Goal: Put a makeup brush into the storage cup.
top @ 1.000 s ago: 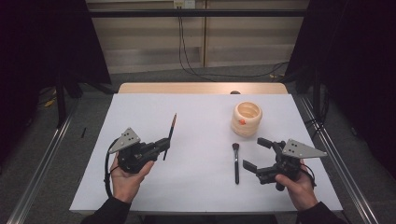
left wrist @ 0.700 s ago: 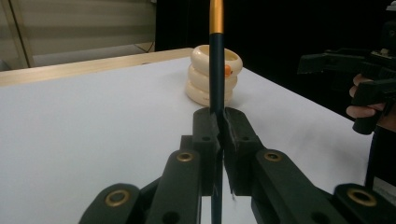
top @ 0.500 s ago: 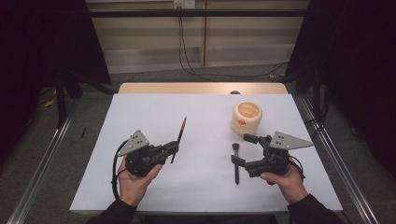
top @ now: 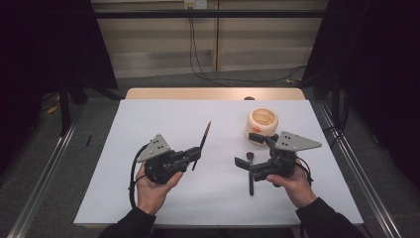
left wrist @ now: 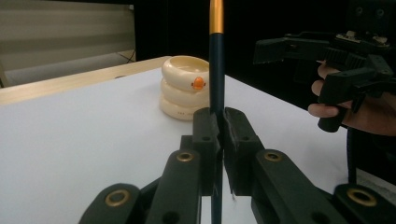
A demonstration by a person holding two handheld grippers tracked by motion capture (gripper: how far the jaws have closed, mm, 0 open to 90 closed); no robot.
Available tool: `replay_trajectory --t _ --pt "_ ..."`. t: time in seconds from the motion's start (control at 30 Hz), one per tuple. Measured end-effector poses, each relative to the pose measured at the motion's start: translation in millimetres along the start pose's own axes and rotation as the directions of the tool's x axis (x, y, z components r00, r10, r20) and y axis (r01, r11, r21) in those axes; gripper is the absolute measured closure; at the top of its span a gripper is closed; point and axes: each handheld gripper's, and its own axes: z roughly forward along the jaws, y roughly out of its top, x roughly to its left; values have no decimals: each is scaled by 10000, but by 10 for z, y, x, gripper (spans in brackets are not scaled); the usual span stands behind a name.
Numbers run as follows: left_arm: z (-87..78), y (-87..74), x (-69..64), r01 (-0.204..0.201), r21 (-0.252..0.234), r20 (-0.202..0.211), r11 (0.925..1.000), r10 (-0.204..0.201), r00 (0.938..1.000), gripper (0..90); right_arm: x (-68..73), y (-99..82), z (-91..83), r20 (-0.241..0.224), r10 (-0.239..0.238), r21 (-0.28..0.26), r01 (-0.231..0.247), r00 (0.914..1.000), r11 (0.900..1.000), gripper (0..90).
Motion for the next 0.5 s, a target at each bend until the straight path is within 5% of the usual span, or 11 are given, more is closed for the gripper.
replay_trajectory --t 0.1,0.2,0.33,0.5 --pt "43 -12 -6 74 -116 234 9999 -72 9997 842 5 21 32 -250 9 90 -7 9997 10000 78" --pt "47 -18 -29 24 15 11 10000 -24 10000 842 -5 55 58 -450 92 133 -86 9989 9999 82" --pt "63 -43 -36 95 -64 383 9999 -93 9992 842 -3 121 120 -363 164 90 -161 9992 9998 59" --pt "71 -63 -77 60 -61 518 10000 -57 9986 842 51 155 240 -955 129 193 -111 9953 9998 133"
